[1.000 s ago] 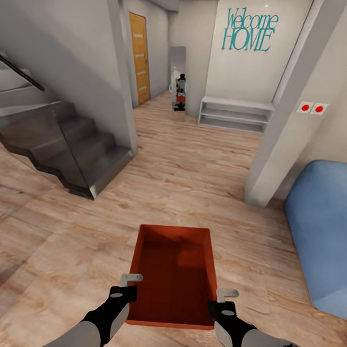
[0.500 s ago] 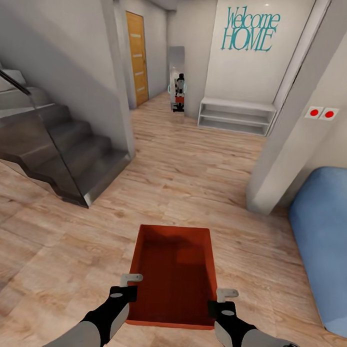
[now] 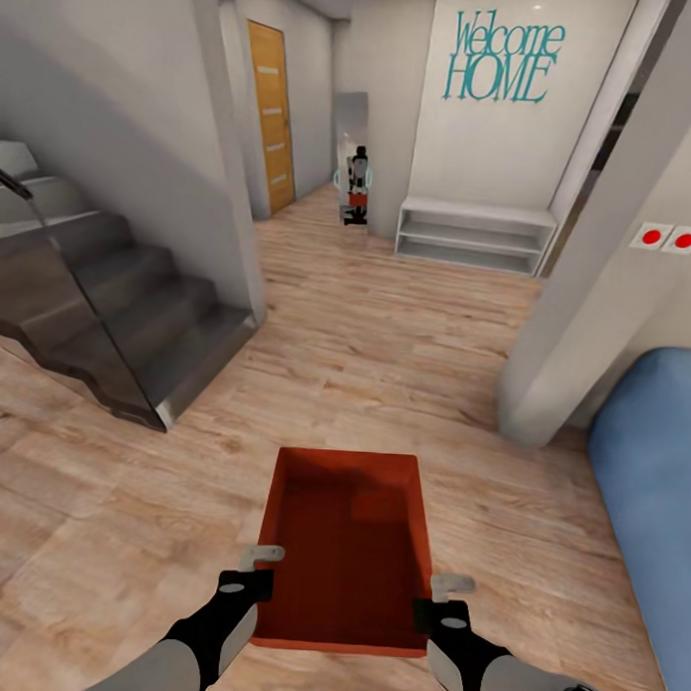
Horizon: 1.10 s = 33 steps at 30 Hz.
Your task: Move the two storage containers from the living room to the garage. In the garage, place one container on the floor and stack the other container on top of it (either order is fine).
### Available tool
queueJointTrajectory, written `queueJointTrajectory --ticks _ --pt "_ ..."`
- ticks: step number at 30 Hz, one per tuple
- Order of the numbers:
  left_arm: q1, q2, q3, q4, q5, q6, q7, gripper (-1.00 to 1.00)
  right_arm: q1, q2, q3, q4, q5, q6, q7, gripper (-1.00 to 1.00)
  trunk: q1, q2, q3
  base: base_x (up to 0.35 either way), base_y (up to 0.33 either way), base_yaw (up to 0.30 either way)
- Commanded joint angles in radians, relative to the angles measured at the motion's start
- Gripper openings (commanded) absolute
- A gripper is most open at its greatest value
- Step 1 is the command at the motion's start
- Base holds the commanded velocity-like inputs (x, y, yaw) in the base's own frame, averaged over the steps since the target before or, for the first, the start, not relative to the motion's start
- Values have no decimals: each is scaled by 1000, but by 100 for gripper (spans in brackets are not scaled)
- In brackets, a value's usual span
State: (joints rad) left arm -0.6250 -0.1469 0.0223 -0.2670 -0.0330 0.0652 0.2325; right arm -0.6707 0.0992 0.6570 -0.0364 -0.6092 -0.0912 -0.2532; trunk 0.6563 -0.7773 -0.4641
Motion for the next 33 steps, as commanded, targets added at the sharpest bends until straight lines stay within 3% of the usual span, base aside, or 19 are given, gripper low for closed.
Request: queueJointTrajectory --ticks 1,33 --pt "1 7 2 2 -4 7 7 -100 -1 -5 -10 0 -1 -56 -83 -100 1 -1 -1 324 0 0" --pt "1 7 2 2 -4 7 7 -100 -1 -6 -10 0 -1 -56 -83 -100 1 -1 -1 324 0 0"
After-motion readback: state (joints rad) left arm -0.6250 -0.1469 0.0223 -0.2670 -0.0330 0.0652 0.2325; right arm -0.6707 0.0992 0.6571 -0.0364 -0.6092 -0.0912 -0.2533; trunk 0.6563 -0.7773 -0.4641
